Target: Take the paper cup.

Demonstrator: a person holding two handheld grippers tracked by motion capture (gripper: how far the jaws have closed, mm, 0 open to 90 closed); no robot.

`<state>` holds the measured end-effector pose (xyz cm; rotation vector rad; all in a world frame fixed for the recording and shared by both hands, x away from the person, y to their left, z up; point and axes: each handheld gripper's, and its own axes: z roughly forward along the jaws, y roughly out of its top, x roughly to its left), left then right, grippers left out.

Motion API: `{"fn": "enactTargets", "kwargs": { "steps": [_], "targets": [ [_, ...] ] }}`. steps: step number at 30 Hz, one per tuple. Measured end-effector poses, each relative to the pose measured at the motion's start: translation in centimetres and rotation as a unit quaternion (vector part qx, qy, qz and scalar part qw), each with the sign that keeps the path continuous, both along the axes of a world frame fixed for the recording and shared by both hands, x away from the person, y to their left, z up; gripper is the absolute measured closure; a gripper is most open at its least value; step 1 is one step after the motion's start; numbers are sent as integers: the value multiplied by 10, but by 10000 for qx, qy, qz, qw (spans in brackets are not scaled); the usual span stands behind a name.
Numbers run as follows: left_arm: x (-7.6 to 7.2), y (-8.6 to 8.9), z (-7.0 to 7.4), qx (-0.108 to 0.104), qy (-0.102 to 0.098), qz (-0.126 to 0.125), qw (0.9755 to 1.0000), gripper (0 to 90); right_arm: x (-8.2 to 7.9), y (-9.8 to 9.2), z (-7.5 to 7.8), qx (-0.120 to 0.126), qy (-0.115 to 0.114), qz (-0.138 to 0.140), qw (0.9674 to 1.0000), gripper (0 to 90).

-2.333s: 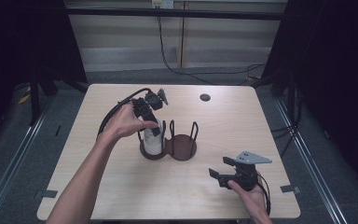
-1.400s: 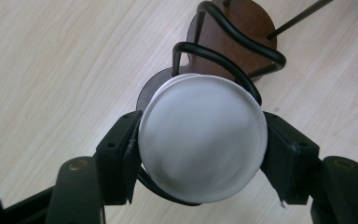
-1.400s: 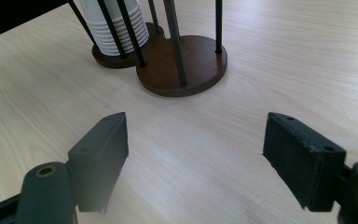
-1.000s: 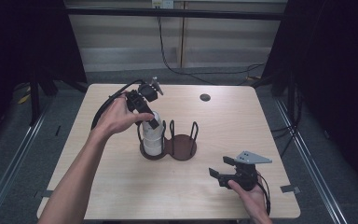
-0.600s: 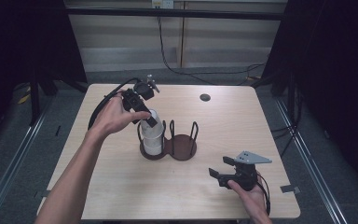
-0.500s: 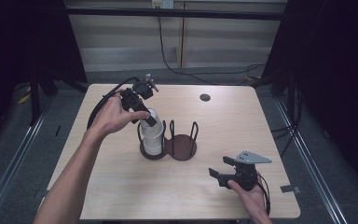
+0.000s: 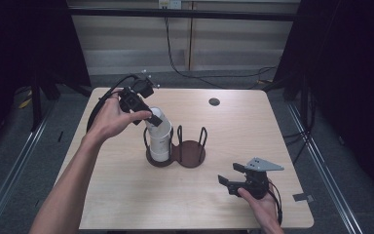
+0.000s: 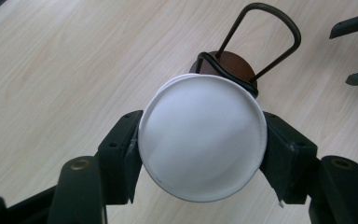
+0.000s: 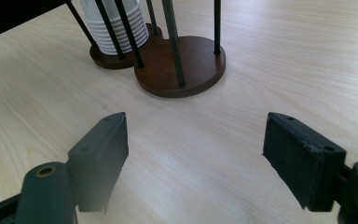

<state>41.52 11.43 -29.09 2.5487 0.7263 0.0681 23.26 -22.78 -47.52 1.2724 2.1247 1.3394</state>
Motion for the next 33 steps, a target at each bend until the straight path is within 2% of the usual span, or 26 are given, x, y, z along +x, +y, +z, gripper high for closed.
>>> {"fn": "enactTargets", "kwargs": {
  "steps": [5, 9, 15, 17, 19, 20, 22, 23, 26, 27, 30, 33],
  "targets": [
    [-3, 5, 2, -190, -84, -28, 9998, 369, 0, 0, 0, 7, 9, -3, 10000, 216],
    [-5, 10, 3, -261, -107, -42, 9996, 369, 0, 0, 0, 8, 10, -7, 10000, 216],
    [-10, 29, 4, -690, -275, -41, 9972, 369, 0, 0, 0, 21, 12, -14, 10000, 215],
    [-12, 34, 2, -849, -293, 5, 9960, 369, 0, 0, 0, 22, 14, -17, 10000, 216],
    [-14, 39, -2, -1039, -334, -35, 9940, 369, 0, 0, 0, 25, 15, -19, 10000, 216],
    [-16, 40, -4, -1159, -370, 27, 9926, 369, 0, 0, 0, 29, 28, -35, 10000, 215],
    [-17, 45, -8, -1199, -408, -57, 9919, 369, 0, 0, 0, 53, 22, -40, 10000, 215],
    [-18, 46, -10, -1339, -407, -13, 9902, 369, 0, 0, -1, 60, 25, -36, 10000, 215],
    [-21, 51, -12, -1434, -475, -49, 9885, 369, 0, 1, -1, 49, 26, -22, 10000, 215],
    [-23, 53, -13, -1538, -514, -105, 9867, 369, 0, 1, -1, 48, 29, -28, 10000, 214],
    [-27, 56, -15, -1683, -559, -58, 9841, 369, 0, 1, -1, 52, 18, -12, 10000, 214],
    [-31, 61, -17, -1732, -587, -96, 9831, 369, 0, 2, -1, 58, 10, -2, 10000, 213]
  ]
}}
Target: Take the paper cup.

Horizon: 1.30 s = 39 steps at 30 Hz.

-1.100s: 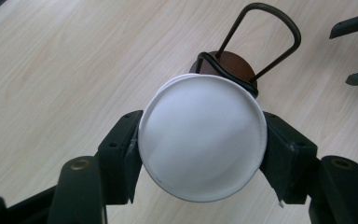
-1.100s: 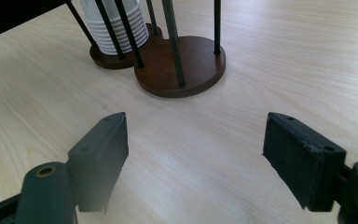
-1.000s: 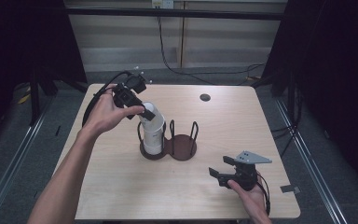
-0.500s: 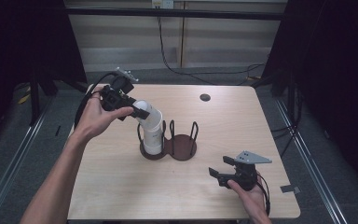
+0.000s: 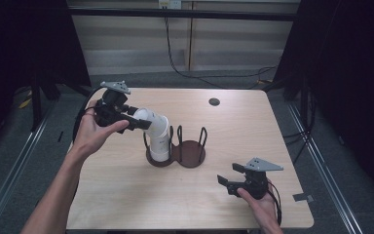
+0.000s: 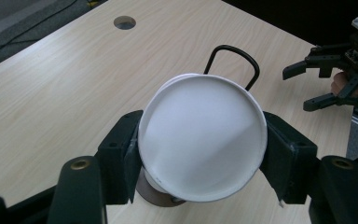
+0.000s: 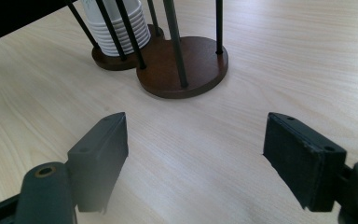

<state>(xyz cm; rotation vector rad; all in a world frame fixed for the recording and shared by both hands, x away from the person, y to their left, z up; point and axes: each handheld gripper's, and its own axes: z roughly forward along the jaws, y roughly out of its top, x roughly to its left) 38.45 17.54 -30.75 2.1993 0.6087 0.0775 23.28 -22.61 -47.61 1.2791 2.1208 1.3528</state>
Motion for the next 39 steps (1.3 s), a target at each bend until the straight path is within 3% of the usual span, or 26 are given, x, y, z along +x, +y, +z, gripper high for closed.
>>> {"fn": "enactTargets", "kwargs": {
  "steps": [12, 18, 26, 28, 32, 39],
  "targets": [
    [-20, 11, -8, -479, -203, -90, 9986, 369, 0, 1, 0, 109, 62, 39, 9999, 207],
    [-28, 20, -10, -692, -243, -310, 9968, 368, -1, 3, 1, 177, 43, 37, 9998, 197],
    [-37, 26, -21, -736, -228, -267, 9967, 368, -4, 12, 4, 201, -16, 238, 9995, 157],
    [-39, 28, -22, -848, -230, -240, 9958, 368, -3, 12, 5, 199, -2, 241, 9995, 134],
    [-43, 28, -28, -806, -209, -255, 9962, 368, 0, 13, 11, 234, 18, 236, 9994, 134],
    [-55, 25, -33, -788, -321, -293, 9959, 368, -1, 21, 23, 302, -206, 464, 9983, 142]
  ]
}}
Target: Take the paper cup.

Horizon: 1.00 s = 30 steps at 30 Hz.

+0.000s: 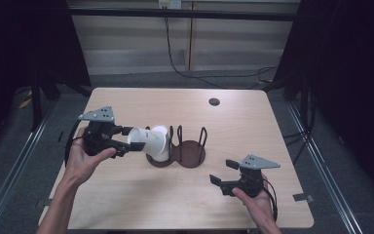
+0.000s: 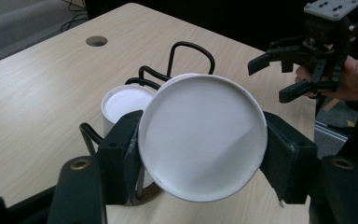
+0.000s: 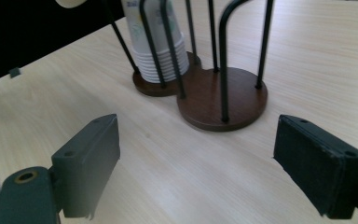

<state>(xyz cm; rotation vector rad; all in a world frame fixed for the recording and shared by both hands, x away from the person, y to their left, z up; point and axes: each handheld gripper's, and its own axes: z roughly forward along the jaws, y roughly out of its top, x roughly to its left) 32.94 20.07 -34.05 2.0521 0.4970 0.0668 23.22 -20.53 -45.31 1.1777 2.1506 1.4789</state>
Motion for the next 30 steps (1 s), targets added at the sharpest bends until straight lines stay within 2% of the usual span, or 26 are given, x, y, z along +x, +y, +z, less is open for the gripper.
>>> {"fn": "enactTargets", "kwargs": {
  "steps": [5, 9, 16, 18, 20, 23, 30],
  "targets": [
    [-9, -10, -2, 14, -54, -114, 9999, 368, 2, 9, 6, -30, -69, 279, 9996, 163],
    [-13, -14, -5, -55, -10, -256, 9997, 368, 6, 19, 15, -68, -110, 537, 9985, 163],
    [-22, -15, -17, -122, 76, -321, 9994, 368, 9, 35, 29, 19, -252, 879, 9958, 151],
    [-23, -14, -21, -192, 135, -388, 9990, 367, 11, 40, 31, 36, -239, 995, 9947, 150],
    [-24, -14, -24, -115, 139, -365, 9992, 367, 13, 44, 32, 62, -203, 1132, 9933, 149],
    [-25, -13, -27, -147, 230, -428, 9987, 366, 14, 54, 35, 75, -227, 1344, 9906, 144],
    [-28, -17, -32, -115, 286, -509, 9982, 367, 17, 75, 40, 107, -273, 1733, 9844, 135]
  ]
}}
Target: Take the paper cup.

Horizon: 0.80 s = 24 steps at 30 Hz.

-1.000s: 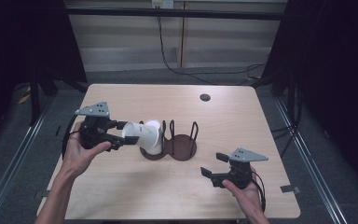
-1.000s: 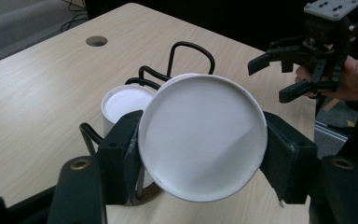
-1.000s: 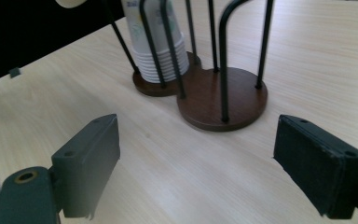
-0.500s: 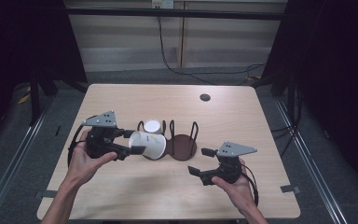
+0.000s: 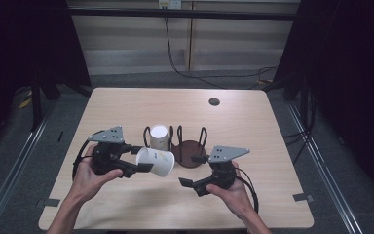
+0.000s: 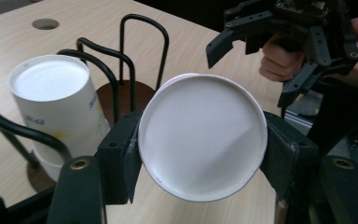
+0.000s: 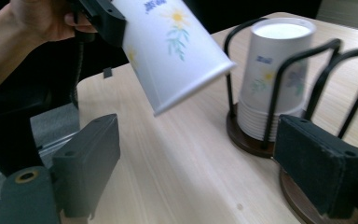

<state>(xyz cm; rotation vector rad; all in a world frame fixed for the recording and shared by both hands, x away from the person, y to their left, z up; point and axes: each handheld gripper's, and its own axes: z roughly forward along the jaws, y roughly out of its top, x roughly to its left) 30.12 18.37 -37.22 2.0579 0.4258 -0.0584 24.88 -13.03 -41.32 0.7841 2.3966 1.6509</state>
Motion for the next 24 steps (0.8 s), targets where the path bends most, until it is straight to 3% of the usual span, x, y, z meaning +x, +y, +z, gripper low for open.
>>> {"fn": "enactTargets", "kwargs": {
  "steps": [2, 8, 12, 18, 24],
  "targets": [
    [-2, -3, -2, 24, 34, -60, 10000, 367, 0, 6, 2, -38, -83, 35, 10000, 132],
    [-5, -10, -5, 85, 120, -198, 9997, 367, 4, 15, 4, 35, -11, 338, 9994, 132],
    [-8, -13, -3, 64, 152, -280, 9995, 367, 5, 17, 1, -79, -49, 390, 9992, 132],
    [-13, -15, 2, -38, 147, -407, 9991, 367, 5, 18, -1, 21, -54, 514, 9987, 133],
    [-14, -20, 2, 33, 184, -505, 9986, 367, 6, 24, -5, -92, -66, 603, 9981, 135]
  ]
}}
